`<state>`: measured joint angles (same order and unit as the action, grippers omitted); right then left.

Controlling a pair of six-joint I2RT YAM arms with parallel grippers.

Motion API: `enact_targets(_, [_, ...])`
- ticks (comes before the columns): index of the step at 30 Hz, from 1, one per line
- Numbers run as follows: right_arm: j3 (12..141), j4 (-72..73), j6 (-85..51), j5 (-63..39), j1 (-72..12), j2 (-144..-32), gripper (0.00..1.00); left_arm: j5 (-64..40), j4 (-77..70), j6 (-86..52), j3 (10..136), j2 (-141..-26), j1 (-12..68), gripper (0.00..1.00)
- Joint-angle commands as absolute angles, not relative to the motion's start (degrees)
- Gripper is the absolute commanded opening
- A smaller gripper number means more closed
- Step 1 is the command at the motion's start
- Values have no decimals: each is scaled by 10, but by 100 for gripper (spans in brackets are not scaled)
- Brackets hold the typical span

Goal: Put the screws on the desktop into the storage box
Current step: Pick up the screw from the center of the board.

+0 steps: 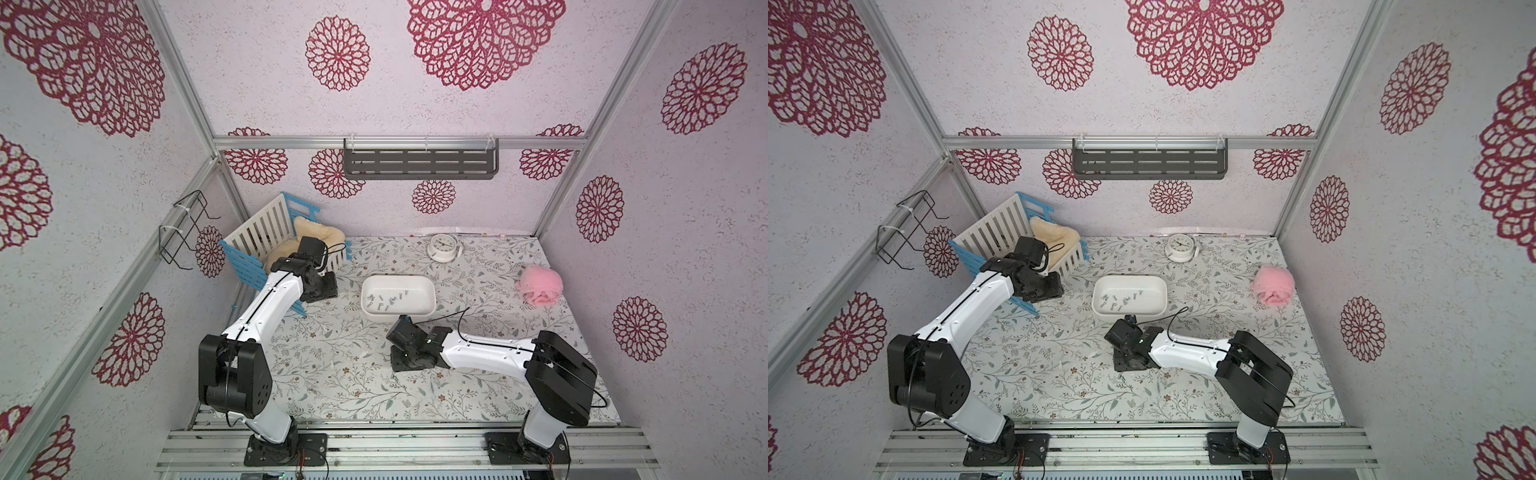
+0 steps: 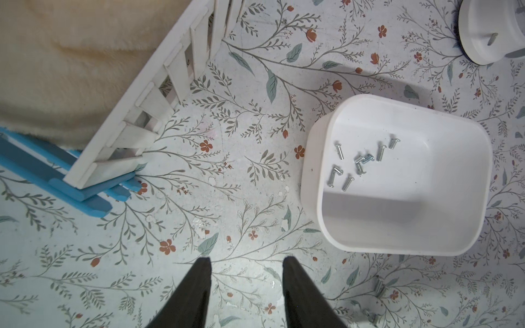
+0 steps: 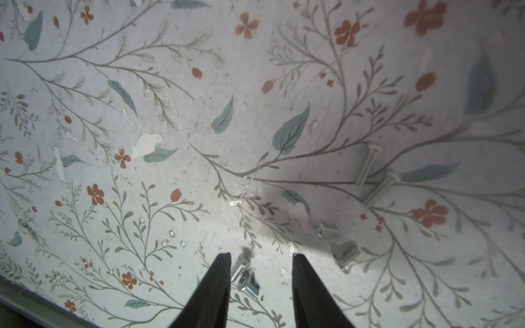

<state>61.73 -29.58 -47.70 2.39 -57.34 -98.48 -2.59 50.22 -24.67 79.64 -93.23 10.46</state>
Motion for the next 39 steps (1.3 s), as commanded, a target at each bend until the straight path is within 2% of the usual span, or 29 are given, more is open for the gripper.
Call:
enact_targets(1, [635, -301, -452, 5, -586, -996, 40, -37, 488, -251, 789, -938, 98, 46])
enact_targets(17, [661, -347, -390, -20, -610, -1037, 39, -40, 487, -250, 789, -942, 95, 46])
enact_targets(39, [673, -369, -377, -29, -628, -1073, 31, -40, 487, -250, 787, -944, 94, 47])
